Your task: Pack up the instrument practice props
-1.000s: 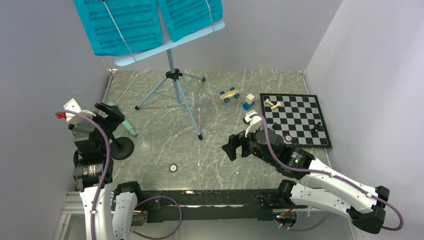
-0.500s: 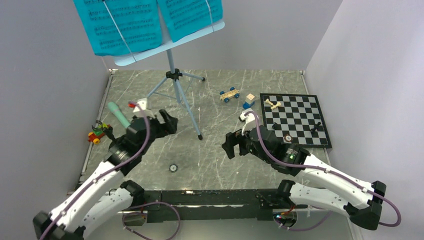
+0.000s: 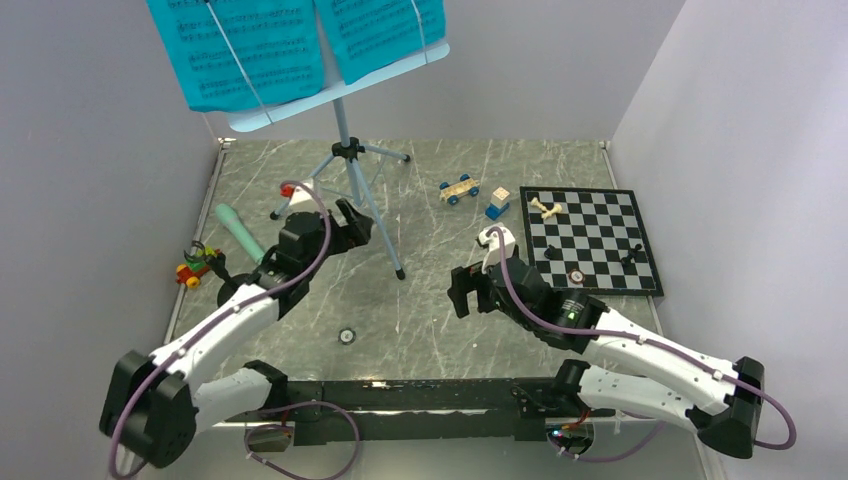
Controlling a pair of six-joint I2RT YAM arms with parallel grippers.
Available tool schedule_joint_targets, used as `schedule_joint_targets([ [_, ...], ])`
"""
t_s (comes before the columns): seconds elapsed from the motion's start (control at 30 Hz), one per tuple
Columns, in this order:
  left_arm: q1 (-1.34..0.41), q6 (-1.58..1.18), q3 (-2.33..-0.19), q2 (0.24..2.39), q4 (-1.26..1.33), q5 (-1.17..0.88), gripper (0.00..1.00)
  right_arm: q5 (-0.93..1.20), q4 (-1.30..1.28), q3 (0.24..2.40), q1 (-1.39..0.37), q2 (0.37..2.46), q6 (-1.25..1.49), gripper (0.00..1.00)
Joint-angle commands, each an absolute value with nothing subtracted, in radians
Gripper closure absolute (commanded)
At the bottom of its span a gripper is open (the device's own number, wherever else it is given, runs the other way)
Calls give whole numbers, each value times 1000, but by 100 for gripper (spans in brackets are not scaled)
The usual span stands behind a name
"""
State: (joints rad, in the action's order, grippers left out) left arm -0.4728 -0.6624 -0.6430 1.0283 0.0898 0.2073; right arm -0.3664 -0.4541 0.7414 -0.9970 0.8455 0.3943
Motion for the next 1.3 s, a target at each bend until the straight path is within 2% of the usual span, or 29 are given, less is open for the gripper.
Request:
schedule_joint_targets([
  [0.0,-471,-582,-704,1151,251,44,8,-394,-366,717,-991,861,414,0],
  [0.17,-471,-568,-714,1291,379,15,18,-391,-366,722,-987,890,415,0],
  [0.57,-477,-583,-792,1489,388,-13,47,-416,-406,713,-981,851,411,0],
  [0.67,-489,-575,-806,1512,369,-4,49,-417,-408,711,-981,844,411,0],
  [0.83,-513,-583,-798,1524,327,-3,46,-416,-416,707,-980,840,411,0],
  [0.93,-528,-591,-767,1526,359,23,49,-413,-412,704,-978,842,410,0],
  [1.07,-541,-593,-768,1553,369,9,61,-407,-410,710,-978,849,410,0],
  [1.27,-557,-584,-771,1576,374,-15,86,-408,-423,721,-977,841,407,0],
])
